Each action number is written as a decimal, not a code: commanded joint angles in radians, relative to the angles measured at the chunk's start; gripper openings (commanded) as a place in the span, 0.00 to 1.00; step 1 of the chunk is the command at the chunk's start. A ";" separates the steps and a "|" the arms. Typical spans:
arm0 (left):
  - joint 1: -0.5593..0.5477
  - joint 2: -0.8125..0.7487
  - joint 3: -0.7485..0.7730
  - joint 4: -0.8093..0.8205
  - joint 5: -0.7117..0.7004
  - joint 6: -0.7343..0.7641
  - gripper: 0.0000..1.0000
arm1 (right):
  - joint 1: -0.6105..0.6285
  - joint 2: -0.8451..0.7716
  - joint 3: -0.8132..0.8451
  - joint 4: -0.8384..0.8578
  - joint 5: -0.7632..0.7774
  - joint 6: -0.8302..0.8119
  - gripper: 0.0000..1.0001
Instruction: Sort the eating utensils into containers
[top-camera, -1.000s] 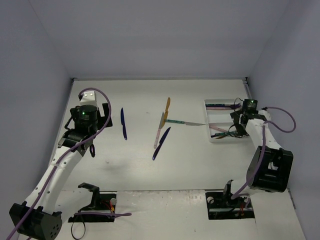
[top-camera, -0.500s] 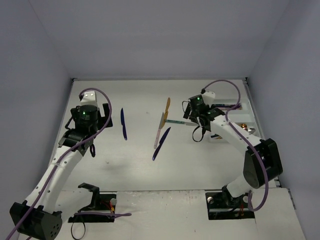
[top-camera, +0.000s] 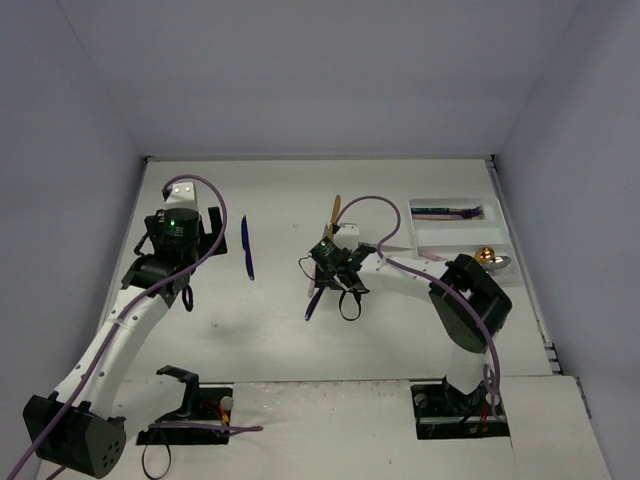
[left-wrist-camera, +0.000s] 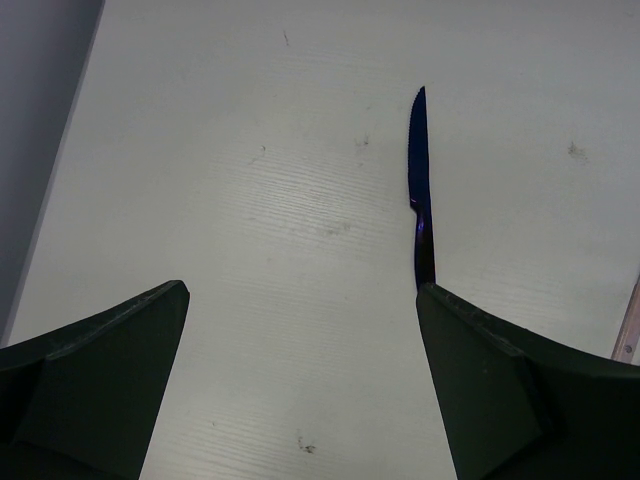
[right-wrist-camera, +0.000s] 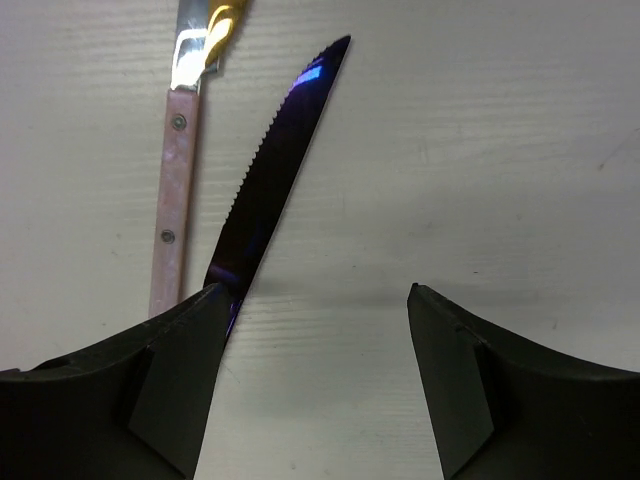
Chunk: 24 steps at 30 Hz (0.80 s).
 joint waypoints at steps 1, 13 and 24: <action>0.008 0.002 0.016 0.039 -0.017 -0.003 0.97 | 0.006 0.045 0.055 0.004 0.009 0.029 0.68; 0.008 0.004 0.017 0.039 -0.016 -0.001 0.97 | 0.006 0.178 0.136 0.007 -0.067 -0.048 0.64; 0.008 -0.001 0.016 0.039 -0.014 -0.001 0.97 | -0.026 0.350 0.324 0.007 -0.179 -0.242 0.55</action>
